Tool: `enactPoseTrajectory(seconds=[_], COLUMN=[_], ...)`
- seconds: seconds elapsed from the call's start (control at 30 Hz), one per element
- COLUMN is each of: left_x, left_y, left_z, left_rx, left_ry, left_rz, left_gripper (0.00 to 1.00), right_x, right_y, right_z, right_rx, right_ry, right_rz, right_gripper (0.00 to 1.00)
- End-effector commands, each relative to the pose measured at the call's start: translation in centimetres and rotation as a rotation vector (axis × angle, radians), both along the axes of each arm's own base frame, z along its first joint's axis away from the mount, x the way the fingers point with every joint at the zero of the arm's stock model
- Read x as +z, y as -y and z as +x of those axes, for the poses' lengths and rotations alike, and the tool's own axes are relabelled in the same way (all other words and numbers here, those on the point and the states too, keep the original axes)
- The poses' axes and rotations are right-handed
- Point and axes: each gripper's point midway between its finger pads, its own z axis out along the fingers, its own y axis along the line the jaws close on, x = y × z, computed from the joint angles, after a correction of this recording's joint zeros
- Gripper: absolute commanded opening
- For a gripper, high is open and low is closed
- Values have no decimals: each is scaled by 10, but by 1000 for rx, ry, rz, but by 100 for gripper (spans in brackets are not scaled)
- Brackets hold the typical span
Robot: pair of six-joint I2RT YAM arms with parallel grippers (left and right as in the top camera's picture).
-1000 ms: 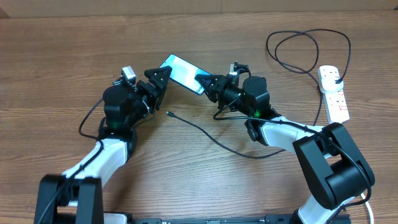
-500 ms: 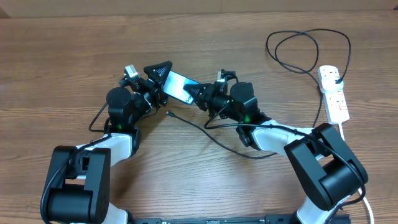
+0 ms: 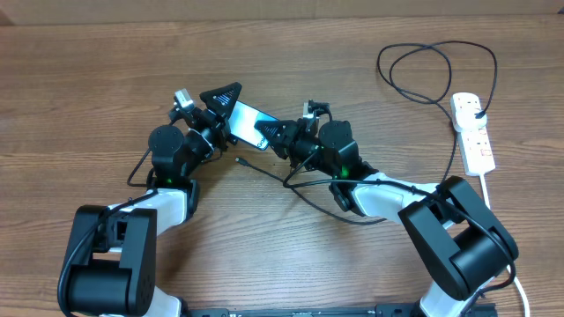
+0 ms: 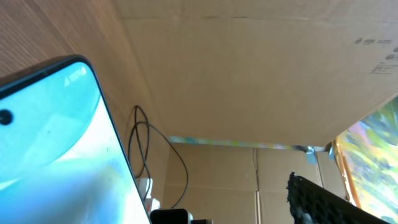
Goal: Plug charger to phone and switch on socket
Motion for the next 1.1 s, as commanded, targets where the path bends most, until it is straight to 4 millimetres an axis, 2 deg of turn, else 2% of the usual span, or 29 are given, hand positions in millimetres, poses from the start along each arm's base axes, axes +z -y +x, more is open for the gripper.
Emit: enactPoseTrajectory(seconds=[0.0,0.1,0.23,0.37,0.5,0.53,0.57,0.6,0.67,0.7,0.8,0.9,1.07], left_x=[7,7,7,7,7,7,7,7,7,6,3,-4,-19], left_y=[7,9,11,12,11,10,9,8,6,2,-6,-19,-50], left_z=[-4,-5,-7,-7,-7,-6,-5,-5,-3,-2,-3,-5,-12], left_rx=[-37,-52,-69,-70,-66,-60,-54,-48,-37,-31,-39,-61,-105], left_ry=[20,19,19,19,18,18,18,18,19,14,5,-6,-40], left_rz=[-22,-21,-21,-21,-21,-21,-21,-21,-21,-21,-13,12,52], left_gripper=[91,88,76,56,27,21,13,8,4,4,4,4,4], right_x=[5,5,5,5,5,5,6,6,7,8,13,27,46], right_y=[-5,-8,-9,-10,-15,-16,-18,-20,-17,-12,12,44,74], right_z=[1,0,-1,-2,-7,-8,-11,-15,-16,-14,-1,12,11], right_rx=[-15,-19,-19,-10,5,11,27,58,107,124,138,154,183], right_ry=[27,29,30,43,44,45,49,47,85,107,125,215,334], right_rz=[-3,-6,-7,-16,-16,-16,-16,-11,-25,-34,-27,-41,-123], right_gripper=[4,4,4,4,4,20,46,78,96,100,100,100,99])
